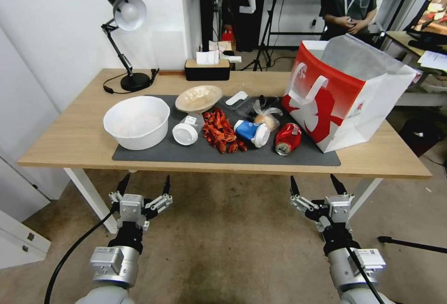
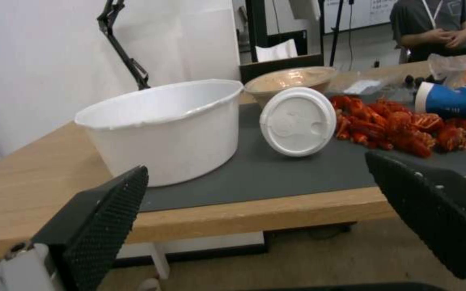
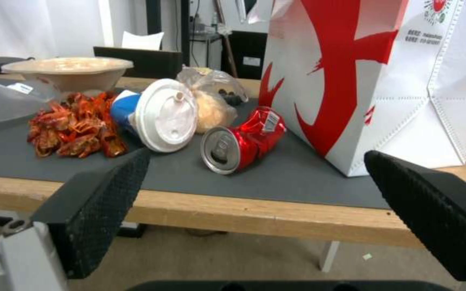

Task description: Pick up the trash from the table and place it into the takeout bag.

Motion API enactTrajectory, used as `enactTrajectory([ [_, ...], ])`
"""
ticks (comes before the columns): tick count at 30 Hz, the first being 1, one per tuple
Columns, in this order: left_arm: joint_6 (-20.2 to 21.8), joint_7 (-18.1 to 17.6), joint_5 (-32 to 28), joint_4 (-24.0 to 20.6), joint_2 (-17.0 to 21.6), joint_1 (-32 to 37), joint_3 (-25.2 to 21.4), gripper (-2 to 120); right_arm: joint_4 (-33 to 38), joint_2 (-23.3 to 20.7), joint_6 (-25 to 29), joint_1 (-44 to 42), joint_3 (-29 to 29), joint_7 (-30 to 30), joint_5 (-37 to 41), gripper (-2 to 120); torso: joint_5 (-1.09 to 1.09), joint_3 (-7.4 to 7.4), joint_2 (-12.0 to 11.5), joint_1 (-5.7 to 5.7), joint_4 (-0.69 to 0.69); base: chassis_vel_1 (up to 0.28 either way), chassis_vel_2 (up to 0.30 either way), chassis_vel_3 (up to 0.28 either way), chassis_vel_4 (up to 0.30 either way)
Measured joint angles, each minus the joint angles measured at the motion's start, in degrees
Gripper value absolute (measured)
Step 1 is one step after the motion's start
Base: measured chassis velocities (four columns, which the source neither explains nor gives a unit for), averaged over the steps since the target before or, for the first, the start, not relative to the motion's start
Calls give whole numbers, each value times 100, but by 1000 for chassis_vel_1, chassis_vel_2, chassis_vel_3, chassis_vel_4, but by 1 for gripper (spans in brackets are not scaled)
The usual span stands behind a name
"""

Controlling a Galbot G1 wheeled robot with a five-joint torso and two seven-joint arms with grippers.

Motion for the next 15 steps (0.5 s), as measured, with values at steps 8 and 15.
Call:
enactTrajectory([
  [8,150,-115,-235,1,41,-171,92,100,0,-152,-354,158,65,-114,292,100,1,0,0,-1,2,0,0,0,0],
  [15,859,-647,-1296,14,232,-852,497,100,-25,-660,-1559,704,301,-512,1291,100,1,1,-1,2,1,0,0,0,0],
])
